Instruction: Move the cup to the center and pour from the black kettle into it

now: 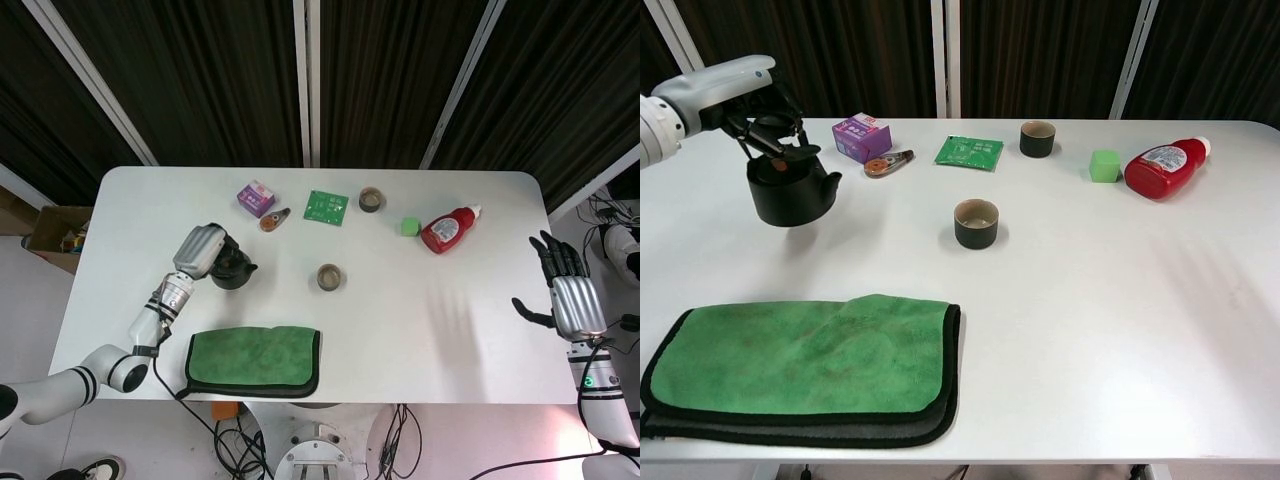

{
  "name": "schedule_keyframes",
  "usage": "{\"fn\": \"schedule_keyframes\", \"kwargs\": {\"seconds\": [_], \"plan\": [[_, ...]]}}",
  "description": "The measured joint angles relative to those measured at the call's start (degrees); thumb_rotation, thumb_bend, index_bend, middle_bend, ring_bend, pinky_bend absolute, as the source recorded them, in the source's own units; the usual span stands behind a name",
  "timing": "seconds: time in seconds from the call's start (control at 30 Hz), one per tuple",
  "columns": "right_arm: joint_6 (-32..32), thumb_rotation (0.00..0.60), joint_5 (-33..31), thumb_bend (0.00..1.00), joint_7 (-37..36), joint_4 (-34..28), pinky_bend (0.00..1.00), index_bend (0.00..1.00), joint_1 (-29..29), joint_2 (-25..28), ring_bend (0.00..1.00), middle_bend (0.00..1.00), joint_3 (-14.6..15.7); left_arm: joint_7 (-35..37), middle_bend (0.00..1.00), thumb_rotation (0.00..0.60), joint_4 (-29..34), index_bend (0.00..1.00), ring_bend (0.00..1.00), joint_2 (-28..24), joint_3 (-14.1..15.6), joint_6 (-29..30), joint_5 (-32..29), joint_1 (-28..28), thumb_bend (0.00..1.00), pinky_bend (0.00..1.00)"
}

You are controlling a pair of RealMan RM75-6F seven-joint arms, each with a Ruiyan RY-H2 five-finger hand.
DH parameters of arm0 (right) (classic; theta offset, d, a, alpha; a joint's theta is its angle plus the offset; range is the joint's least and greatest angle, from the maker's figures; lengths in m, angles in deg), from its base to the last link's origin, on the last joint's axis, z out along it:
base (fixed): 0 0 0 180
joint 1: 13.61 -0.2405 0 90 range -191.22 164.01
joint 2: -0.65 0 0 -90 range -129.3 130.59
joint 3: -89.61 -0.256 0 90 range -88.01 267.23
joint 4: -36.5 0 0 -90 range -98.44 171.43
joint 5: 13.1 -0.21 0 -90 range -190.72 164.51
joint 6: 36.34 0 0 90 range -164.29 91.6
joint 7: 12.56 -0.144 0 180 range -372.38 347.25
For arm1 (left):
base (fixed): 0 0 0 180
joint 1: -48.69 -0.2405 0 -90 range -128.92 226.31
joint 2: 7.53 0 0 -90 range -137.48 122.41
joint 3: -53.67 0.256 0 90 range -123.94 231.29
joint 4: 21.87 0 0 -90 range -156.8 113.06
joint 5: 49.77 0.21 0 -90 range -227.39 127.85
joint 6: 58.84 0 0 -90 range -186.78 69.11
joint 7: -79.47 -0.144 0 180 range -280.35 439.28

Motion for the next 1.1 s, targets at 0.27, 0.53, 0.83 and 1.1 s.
{"fn": "schedule_keyframes", "kwargs": {"seconds": [0.27, 0.53, 0.83, 1.1], "plan": [[0.10, 0.600, -0.02, 0.18, -0.05, 0.28, 0.00, 0.00, 0.02, -0.20, 0.00, 0.00, 0.11, 0.56, 1.00, 0.600, -0.40, 1.00, 0.88, 0.20, -0.04, 0.53, 0.39, -0.10, 0.38, 0.39], [0.00, 0.600, 0.03, 0.18, -0.14, 0.29, 0.00, 0.00, 0.07, -0.21, 0.00, 0.00, 0.11, -0.02, 1.00, 0.600, -0.59, 1.00, 0.89, 0.38, -0.05, 1.33, 0.80, -0.20, 0.39, 0.41], [-0.16, 0.600, 0.02, 0.18, -0.37, 0.39, 0.00, 0.00, 0.22, -0.14, 0.00, 0.00, 0.13, -2.36, 1.00, 0.600, -0.56, 1.00, 0.91, 1.00, -0.17, 2.05, 1.24, 0.20, 0.41, 0.47], [-0.09, 0.600, -0.14, 0.18, -0.82, 0.69, 0.00, 0.00, 0.36, -0.17, 0.00, 0.00, 0.18, -6.57, 1.00, 0.600, -0.76, 1.00, 0.92, 1.61, -0.07, 2.22, 1.72, 0.99, 0.45, 0.48]]}}
